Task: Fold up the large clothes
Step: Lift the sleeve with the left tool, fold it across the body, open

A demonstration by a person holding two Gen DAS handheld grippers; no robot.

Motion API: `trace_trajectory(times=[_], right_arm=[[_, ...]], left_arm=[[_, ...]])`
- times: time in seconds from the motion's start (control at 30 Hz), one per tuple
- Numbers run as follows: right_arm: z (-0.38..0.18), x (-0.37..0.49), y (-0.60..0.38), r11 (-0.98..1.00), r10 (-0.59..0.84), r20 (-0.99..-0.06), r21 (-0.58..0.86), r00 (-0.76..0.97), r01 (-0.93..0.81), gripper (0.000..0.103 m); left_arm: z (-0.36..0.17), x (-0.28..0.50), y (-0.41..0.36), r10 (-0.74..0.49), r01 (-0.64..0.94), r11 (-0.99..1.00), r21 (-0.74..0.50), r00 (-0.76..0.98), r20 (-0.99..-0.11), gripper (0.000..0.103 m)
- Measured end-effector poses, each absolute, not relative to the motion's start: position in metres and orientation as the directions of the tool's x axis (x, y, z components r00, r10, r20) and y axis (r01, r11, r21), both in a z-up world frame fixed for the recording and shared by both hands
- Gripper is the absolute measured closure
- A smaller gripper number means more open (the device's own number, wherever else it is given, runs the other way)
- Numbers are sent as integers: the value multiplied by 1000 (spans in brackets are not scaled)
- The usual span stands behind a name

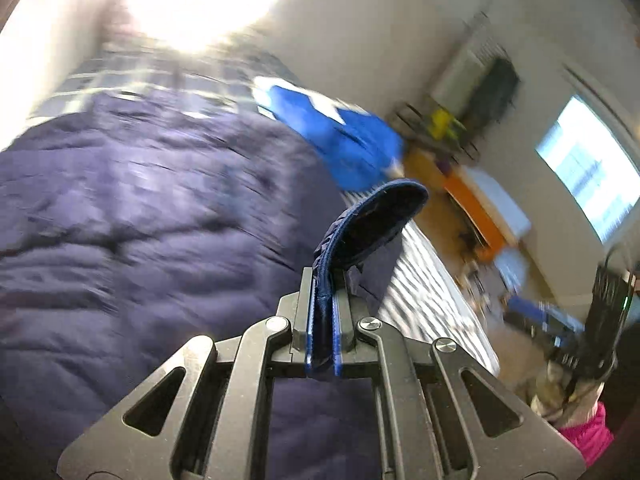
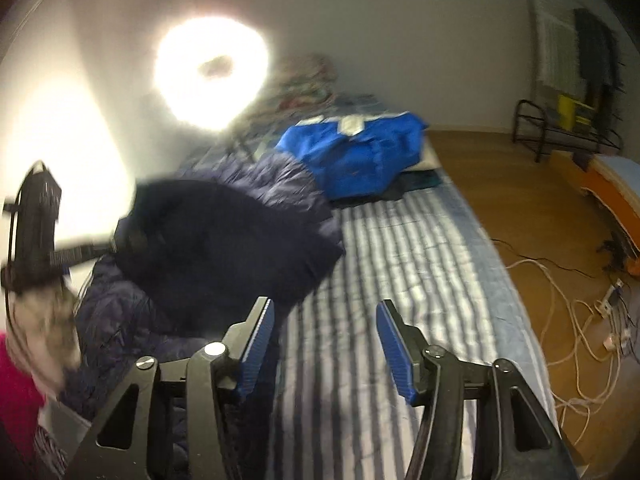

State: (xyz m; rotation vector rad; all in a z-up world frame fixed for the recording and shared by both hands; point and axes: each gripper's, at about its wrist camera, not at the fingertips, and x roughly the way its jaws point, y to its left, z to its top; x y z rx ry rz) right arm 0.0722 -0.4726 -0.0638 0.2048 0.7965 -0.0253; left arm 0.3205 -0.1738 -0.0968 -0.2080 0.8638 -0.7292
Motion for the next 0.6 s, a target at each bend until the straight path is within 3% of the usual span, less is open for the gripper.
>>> trace_trajectory(times=[0.13,0.27,0.6], right_arm=[[-78,121,-455,996,52,-736,84,675,14,59],[-103,174,-446,990,127,-764,141,633,-27,66],[-147,295,-383,974,224,-771,163,596,-155,68]], left_arm=[[-98,362,-124,-573,423,818,-390,537,-619,99],[-113,409,-72,-488,316,872,-373,603,-631,99],[-149,492,-4,-338,196,938,-285,695,-635,99]])
